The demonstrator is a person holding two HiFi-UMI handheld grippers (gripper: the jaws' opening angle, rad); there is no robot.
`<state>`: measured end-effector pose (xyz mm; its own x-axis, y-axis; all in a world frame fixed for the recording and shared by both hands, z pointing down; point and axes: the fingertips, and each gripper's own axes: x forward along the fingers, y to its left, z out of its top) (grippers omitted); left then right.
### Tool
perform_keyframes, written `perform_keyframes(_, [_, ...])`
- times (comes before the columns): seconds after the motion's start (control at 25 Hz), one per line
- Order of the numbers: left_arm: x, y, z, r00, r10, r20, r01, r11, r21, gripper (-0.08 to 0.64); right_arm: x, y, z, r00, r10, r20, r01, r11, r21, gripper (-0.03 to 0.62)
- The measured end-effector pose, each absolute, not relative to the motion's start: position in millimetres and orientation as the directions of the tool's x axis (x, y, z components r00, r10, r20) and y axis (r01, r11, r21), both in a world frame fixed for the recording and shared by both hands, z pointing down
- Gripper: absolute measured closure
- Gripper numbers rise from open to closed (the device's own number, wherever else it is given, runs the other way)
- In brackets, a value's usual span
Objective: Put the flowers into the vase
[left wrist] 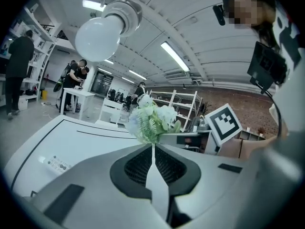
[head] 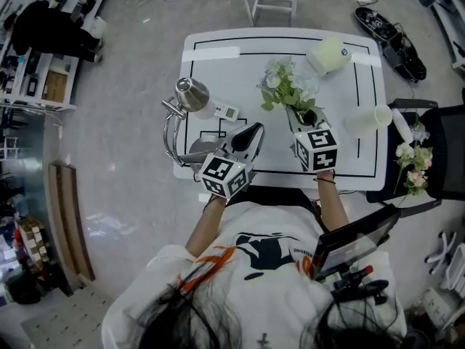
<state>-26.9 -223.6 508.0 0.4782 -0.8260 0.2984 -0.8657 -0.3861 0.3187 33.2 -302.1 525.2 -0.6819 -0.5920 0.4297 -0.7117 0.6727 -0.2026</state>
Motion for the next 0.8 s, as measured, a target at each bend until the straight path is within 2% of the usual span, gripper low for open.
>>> perform_keyframes(0.28, [20.2,-237.4,504.2,0.607,-0.742,0.284,-0.789,-0.52,0.327,0.524,84.7,-304.6,443.4,-0.656,-0.698,0.286,-0.754,0.62,-0.216,0.546])
perform_keyframes(0.6, [101.7,-258.8,486.3,0.764,-0.587,0.268,-0.644,-0.715,0.272,0.503,158.6,-311.8,381.3,-0.579,-0.8,0.157,-0.808,0.538,-0.24,0.545])
perform_keyframes(0.8, [152.0,-268.7,489.4,0.829,-0.476,0.294,-0.549,-0.796,0.256,0.443,207.6,-312.5,363.4,-0.497,-0.86,0.114,-0.85,0.456,-0.266,0.545])
